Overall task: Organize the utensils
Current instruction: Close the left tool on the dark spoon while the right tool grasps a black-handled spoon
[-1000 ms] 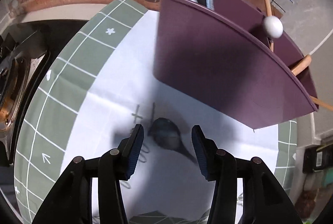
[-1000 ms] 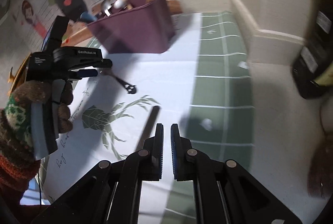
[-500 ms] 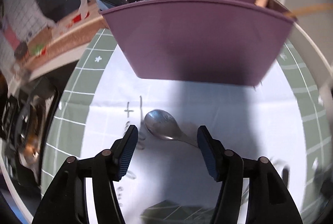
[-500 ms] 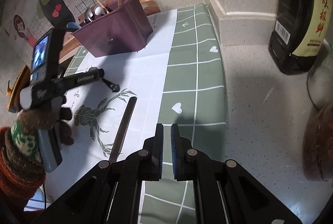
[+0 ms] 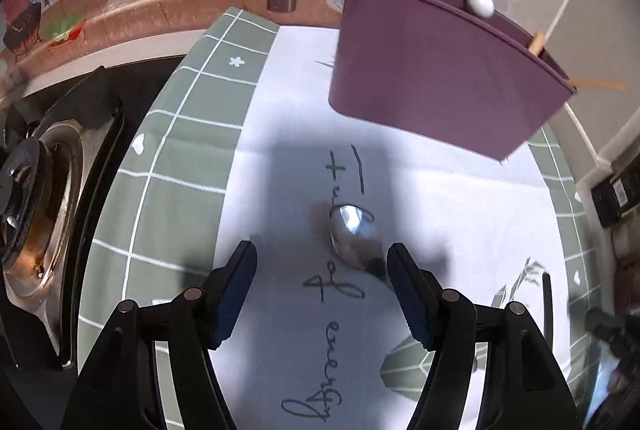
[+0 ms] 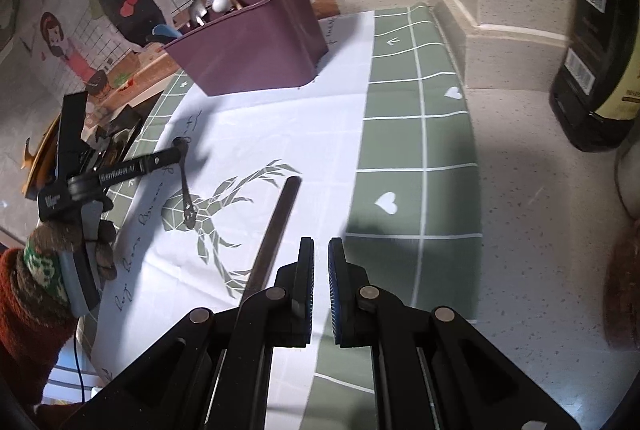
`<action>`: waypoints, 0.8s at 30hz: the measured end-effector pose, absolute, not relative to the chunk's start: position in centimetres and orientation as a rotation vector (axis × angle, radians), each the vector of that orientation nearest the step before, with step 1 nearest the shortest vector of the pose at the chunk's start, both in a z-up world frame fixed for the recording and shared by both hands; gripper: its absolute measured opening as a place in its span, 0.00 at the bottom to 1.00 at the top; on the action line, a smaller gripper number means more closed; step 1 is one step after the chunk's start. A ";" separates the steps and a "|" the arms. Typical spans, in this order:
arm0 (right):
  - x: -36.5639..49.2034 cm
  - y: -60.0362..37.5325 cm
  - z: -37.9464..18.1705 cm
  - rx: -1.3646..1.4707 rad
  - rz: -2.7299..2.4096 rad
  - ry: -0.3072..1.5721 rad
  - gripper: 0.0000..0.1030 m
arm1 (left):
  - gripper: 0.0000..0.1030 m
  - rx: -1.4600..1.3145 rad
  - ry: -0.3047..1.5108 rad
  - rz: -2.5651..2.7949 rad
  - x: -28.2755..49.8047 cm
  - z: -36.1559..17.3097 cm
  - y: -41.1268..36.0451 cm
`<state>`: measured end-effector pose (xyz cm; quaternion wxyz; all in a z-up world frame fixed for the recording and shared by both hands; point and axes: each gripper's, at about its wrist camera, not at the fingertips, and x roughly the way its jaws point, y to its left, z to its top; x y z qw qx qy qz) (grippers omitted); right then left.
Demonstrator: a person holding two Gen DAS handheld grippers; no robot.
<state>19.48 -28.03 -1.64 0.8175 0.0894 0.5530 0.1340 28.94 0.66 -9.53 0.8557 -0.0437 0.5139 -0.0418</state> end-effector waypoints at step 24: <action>18.3 -26.9 -1.5 0.102 0.234 1.154 0.08 | 0.28 -0.091 1.109 -0.077 28.9 -9.4 -4.4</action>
